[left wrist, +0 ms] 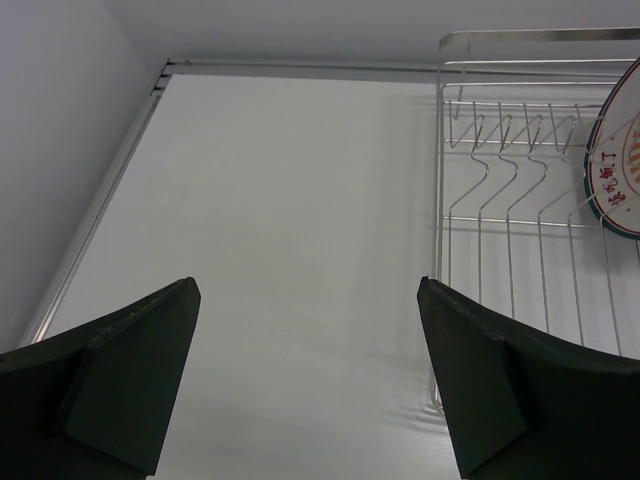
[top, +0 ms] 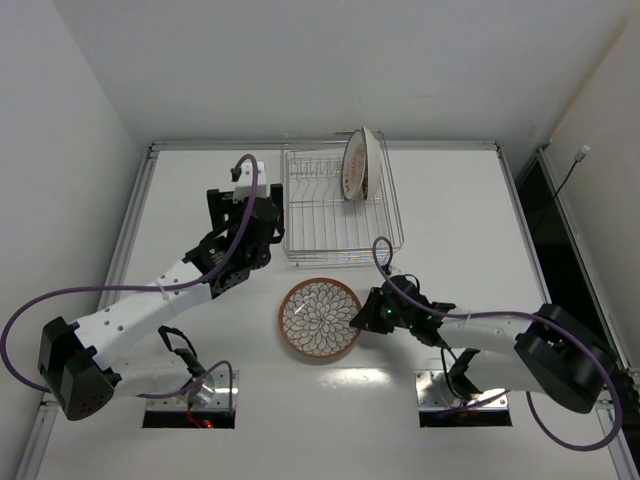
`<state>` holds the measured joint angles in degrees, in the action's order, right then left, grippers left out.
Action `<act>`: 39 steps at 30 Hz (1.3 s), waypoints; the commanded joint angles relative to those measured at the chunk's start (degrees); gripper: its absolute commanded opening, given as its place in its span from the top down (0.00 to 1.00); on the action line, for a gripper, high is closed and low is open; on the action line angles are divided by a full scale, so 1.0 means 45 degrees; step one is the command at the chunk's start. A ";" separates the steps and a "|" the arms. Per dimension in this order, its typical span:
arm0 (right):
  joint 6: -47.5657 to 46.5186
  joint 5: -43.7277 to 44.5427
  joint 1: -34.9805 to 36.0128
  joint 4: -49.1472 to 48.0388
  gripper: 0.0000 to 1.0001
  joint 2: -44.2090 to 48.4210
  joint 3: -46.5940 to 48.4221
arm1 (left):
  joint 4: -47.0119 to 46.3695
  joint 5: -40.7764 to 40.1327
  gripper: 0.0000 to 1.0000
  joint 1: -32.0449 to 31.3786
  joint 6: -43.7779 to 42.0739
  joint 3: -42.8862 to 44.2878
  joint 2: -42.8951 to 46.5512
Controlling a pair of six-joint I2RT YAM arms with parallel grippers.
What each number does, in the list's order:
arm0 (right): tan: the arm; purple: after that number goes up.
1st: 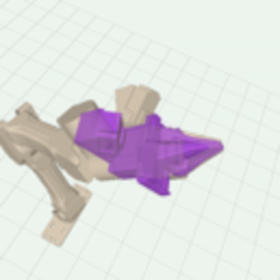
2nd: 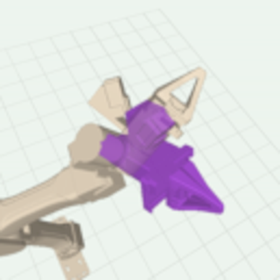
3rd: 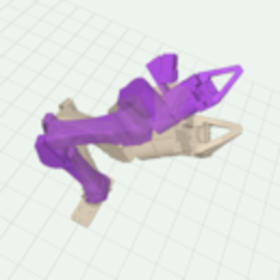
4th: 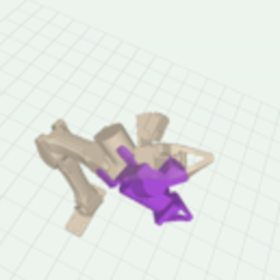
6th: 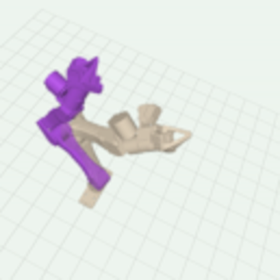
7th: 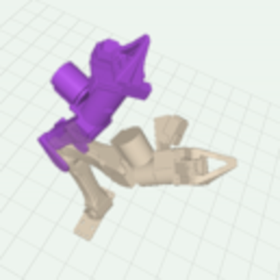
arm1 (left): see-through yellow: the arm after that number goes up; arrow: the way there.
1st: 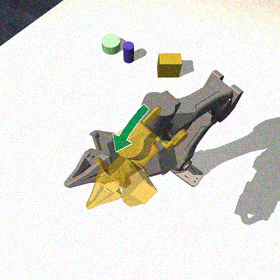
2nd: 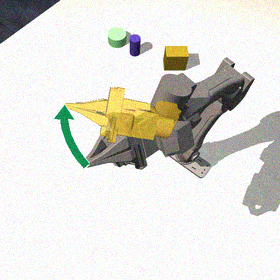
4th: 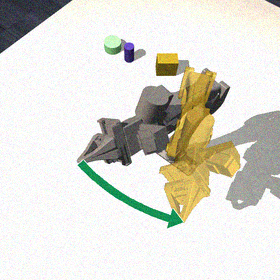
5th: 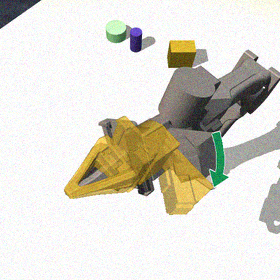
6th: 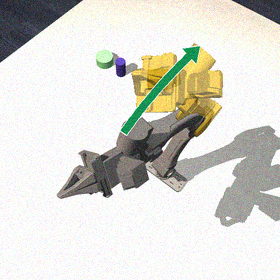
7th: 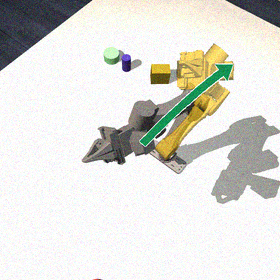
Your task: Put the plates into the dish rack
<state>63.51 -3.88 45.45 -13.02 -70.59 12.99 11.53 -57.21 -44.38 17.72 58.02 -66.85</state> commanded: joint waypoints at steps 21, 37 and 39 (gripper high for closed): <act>-0.5067 0.9919 -0.0042 1.1308 1.00 0.5162 1.0481 | -0.0043 -0.0274 0.09 -0.0079 0.0243 0.0486 0.0578; -1.1804 1.6250 -0.0159 0.8520 1.00 -0.5383 2.1034 | 0.0075 -0.0762 0.06 -0.0079 0.0243 0.0486 0.0578; -1.2933 1.6486 -0.0276 0.7933 1.00 -0.7004 2.2284 | 0.0075 -0.0763 0.06 -0.0079 0.0243 0.0486 0.0578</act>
<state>14.28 62.67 44.51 35.18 -97.14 105.45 12.93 -58.57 -44.38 18.22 58.02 -65.76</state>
